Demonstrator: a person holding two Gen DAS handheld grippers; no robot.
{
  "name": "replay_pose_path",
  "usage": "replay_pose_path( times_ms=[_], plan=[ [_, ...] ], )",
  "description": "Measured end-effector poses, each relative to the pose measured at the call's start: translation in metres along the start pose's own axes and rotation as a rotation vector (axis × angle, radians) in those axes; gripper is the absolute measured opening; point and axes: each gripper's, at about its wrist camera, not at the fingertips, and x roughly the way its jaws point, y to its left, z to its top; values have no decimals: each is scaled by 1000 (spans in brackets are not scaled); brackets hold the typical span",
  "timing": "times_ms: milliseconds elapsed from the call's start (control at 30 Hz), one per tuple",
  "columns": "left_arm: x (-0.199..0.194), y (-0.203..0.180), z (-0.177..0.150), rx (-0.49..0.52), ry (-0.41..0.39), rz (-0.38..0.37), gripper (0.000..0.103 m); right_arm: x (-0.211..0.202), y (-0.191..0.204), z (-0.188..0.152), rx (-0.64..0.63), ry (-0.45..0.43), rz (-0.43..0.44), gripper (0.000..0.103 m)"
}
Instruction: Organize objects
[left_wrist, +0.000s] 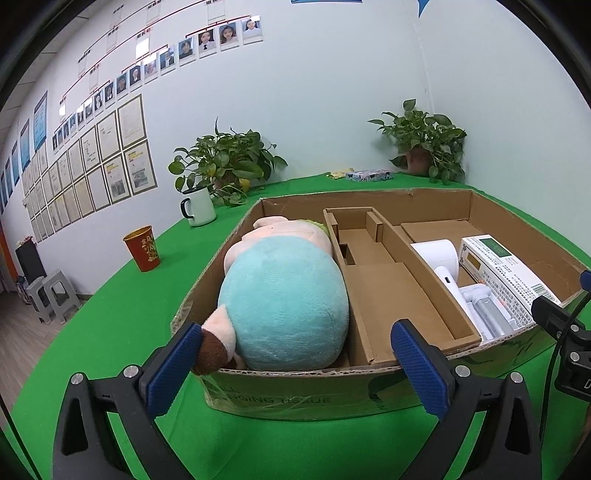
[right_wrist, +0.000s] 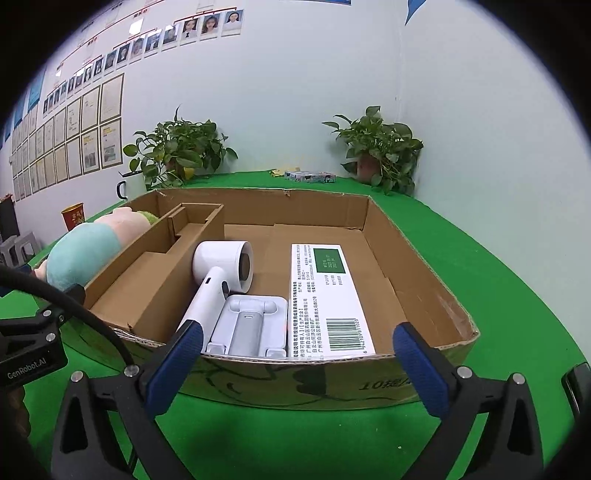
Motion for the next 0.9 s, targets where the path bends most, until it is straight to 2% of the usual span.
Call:
replay_pose_path(
  times_ms=[900],
  plan=[
    [8, -1, 1, 11, 2, 4, 103, 1, -1, 0, -1, 0, -1, 102]
  ],
)
